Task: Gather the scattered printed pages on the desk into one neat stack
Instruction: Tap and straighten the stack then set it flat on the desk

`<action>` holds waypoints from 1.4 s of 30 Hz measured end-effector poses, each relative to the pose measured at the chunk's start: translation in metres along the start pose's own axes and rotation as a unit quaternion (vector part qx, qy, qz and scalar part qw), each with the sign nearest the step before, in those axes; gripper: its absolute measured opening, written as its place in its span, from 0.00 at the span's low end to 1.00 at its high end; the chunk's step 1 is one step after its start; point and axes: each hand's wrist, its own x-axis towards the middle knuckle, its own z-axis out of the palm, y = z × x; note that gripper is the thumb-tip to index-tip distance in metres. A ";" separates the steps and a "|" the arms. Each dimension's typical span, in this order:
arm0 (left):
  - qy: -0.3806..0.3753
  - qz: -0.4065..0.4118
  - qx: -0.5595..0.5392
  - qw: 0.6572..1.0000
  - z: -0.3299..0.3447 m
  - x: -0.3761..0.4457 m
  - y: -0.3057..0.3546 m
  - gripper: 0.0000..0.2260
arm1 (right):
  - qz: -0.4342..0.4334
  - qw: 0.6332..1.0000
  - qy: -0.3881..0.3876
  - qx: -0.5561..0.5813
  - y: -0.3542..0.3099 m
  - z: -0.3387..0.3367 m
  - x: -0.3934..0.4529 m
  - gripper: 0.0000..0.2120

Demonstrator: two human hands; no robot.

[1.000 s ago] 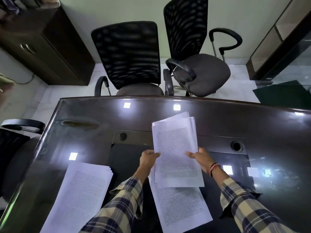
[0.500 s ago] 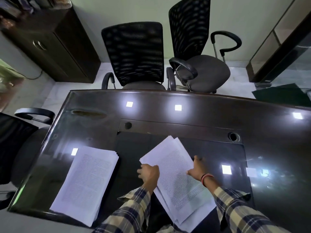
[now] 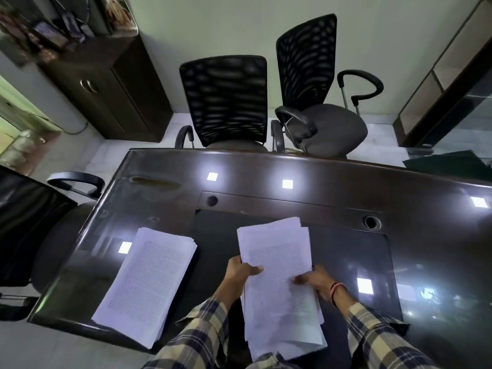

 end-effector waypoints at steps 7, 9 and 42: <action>-0.029 0.189 0.042 0.981 -0.009 -0.012 0.092 0.20 | -0.211 0.976 0.025 0.054 -0.078 -0.023 -0.021 0.22; -0.005 0.243 0.035 0.969 -0.009 -0.014 0.119 0.21 | -0.274 0.959 0.052 0.057 -0.103 -0.023 -0.026 0.20; 0.066 0.327 -0.066 0.940 0.012 -0.014 0.118 0.15 | -0.399 0.898 0.134 0.129 -0.136 -0.002 -0.050 0.17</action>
